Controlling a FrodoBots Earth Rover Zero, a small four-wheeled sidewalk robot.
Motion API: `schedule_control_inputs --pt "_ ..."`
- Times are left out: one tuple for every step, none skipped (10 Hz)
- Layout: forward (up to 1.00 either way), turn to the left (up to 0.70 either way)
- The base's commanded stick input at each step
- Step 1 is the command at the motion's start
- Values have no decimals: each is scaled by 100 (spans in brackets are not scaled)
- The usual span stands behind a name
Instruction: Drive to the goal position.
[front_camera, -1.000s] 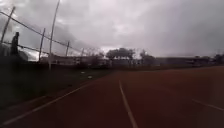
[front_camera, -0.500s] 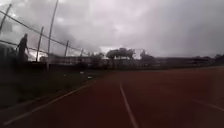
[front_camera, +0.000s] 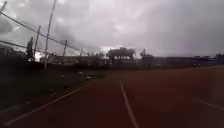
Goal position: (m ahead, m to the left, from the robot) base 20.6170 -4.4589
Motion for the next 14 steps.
schedule_control_inputs --pt "50 0" --pt "50 0" --pt "50 0" --pt "50 0" --pt "50 0" --pt "50 0" --pt "50 0" --pt "50 0" --pt "50 0" --pt "50 0" --pt "50 0" --pt "50 0" --pt "50 0" --pt "50 0"
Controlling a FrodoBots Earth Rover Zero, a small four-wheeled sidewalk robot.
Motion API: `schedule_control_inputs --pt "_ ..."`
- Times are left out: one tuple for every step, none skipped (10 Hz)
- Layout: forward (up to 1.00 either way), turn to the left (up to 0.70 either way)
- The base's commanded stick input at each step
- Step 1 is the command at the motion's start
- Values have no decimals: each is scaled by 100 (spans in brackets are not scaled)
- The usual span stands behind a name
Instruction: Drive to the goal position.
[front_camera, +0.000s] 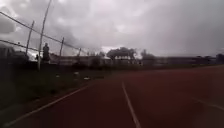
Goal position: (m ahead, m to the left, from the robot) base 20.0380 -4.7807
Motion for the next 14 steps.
schedule_control_inputs --pt "50 0" --pt "50 0" --pt "50 0" --pt "50 0" --pt "50 0" --pt "50 0" --pt "50 0" --pt "50 0" --pt "50 0" --pt "50 0" --pt "50 0" --pt "50 0" --pt "50 0" --pt "50 0"
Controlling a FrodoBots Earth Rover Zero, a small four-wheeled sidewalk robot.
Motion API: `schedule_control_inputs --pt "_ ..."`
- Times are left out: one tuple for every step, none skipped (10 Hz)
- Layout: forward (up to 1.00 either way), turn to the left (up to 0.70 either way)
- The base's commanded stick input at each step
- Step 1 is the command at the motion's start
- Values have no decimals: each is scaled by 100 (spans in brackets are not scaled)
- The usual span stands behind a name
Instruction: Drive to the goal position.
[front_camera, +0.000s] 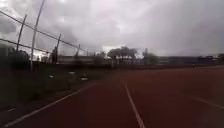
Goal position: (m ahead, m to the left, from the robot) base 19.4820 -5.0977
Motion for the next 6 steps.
schedule_control_inputs --pt "50 0" --pt "50 0" --pt "50 0" --pt "50 0" --pt "50 0" --pt "50 0"
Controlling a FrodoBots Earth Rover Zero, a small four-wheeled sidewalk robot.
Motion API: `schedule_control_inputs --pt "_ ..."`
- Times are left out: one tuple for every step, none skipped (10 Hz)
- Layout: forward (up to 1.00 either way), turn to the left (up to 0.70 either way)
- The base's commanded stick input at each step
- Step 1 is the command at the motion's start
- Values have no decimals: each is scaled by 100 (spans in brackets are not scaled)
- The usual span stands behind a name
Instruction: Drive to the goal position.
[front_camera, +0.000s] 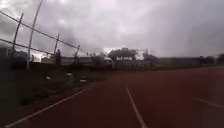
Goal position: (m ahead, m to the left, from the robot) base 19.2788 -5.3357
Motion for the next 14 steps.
schedule_control_inputs --pt "50 0" --pt "50 0" --pt "50 0" --pt "50 0" --pt "50 0" --pt "50 0" --pt "50 0" --pt "50 0" --pt "50 0" --pt "50 0" --pt "50 0" --pt "50 0" --pt "50 0" --pt "50 -13"
